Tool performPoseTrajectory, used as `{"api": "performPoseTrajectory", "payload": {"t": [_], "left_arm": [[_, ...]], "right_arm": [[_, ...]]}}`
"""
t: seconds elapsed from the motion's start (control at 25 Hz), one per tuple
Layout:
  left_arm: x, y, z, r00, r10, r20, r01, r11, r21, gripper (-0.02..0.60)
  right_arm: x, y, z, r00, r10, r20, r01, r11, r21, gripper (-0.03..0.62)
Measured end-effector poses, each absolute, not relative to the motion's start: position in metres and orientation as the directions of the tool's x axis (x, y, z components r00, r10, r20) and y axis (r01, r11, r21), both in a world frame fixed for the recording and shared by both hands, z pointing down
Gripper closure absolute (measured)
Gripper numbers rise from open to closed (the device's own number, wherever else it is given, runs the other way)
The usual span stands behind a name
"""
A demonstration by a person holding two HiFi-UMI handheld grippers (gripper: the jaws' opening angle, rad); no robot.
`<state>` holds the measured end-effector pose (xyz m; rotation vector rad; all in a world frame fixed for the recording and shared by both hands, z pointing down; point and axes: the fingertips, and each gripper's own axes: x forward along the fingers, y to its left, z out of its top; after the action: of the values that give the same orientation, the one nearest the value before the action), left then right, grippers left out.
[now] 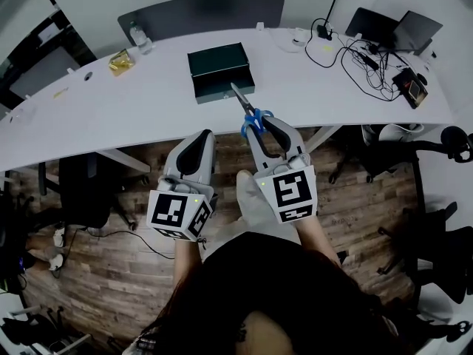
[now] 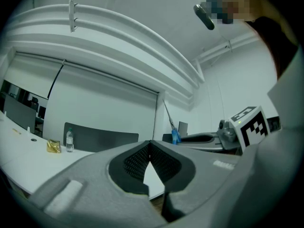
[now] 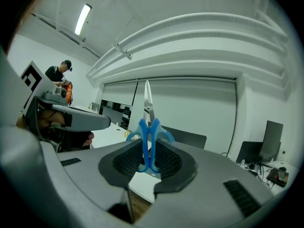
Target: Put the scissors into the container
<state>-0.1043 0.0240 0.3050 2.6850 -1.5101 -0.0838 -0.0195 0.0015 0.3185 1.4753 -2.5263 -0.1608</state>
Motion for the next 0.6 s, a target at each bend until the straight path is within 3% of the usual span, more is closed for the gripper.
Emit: {"api": "performPoseTrajectory", "payload": {"t": [0.6], "left_arm": [[-0.120, -0.066, 0.305, 0.476, -0.880, -0.010, -0.877, -0.475, 0.076, 0.571]], "right_arm": [[-0.024, -0.094, 0.337, -0.494, -0.851, 0.178, -0.823, 0.524, 0.219, 0.505]]}}
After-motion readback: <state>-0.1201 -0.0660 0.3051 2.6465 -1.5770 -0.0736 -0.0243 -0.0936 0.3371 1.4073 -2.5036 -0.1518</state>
